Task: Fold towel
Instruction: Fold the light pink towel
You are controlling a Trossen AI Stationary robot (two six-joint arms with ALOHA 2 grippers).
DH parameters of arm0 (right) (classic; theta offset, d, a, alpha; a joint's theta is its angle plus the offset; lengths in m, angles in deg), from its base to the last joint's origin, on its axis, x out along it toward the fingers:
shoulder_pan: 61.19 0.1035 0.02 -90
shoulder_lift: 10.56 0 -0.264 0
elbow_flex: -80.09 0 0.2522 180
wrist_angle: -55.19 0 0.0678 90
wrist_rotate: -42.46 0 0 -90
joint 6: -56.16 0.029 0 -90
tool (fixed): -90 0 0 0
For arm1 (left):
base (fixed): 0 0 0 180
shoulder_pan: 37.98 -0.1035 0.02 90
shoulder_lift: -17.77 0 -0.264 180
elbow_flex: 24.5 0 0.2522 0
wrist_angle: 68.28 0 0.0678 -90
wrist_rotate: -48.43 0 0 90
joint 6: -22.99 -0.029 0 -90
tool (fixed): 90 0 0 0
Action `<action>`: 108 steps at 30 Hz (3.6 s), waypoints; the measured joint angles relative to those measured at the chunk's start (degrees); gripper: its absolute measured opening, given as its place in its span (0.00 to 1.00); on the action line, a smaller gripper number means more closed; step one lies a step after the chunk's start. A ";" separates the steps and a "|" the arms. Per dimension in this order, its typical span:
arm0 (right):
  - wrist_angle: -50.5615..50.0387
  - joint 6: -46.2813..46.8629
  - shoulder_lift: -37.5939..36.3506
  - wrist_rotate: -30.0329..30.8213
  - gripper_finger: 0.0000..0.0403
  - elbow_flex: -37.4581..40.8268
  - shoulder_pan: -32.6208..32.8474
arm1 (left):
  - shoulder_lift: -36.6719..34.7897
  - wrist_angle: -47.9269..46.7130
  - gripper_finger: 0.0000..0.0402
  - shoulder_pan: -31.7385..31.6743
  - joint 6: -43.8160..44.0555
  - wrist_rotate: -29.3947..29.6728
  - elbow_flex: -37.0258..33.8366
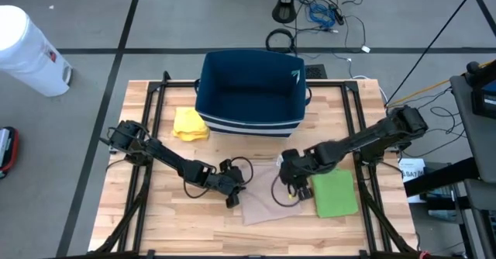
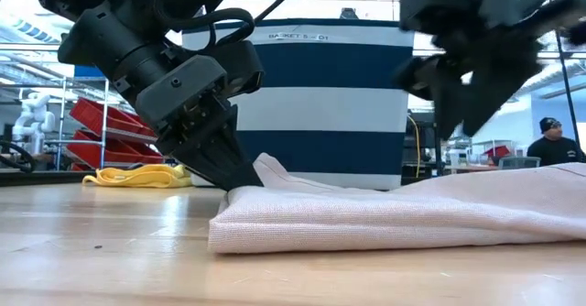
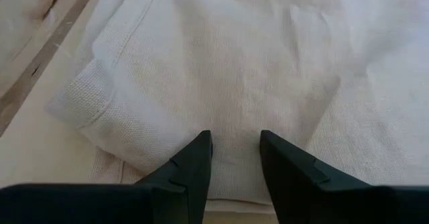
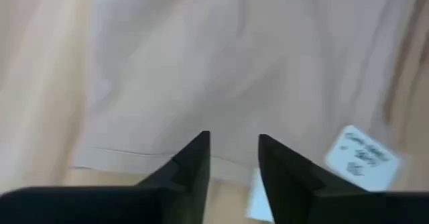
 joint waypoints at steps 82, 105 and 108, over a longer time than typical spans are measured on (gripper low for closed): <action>8.94 -5.92 -1.10 11.87 0.00 7.89 -8.55 | 1.36 10.18 0.34 0.70 -9.16 0.18 1.18; -1.48 2.28 -5.48 12.39 0.32 7.80 -9.18 | 1.36 6.12 0.34 0.70 -7.52 -0.46 1.29; -2.58 4.99 -8.74 11.57 0.33 7.80 -5.83 | 1.36 5.48 0.34 0.70 -7.61 -0.44 1.31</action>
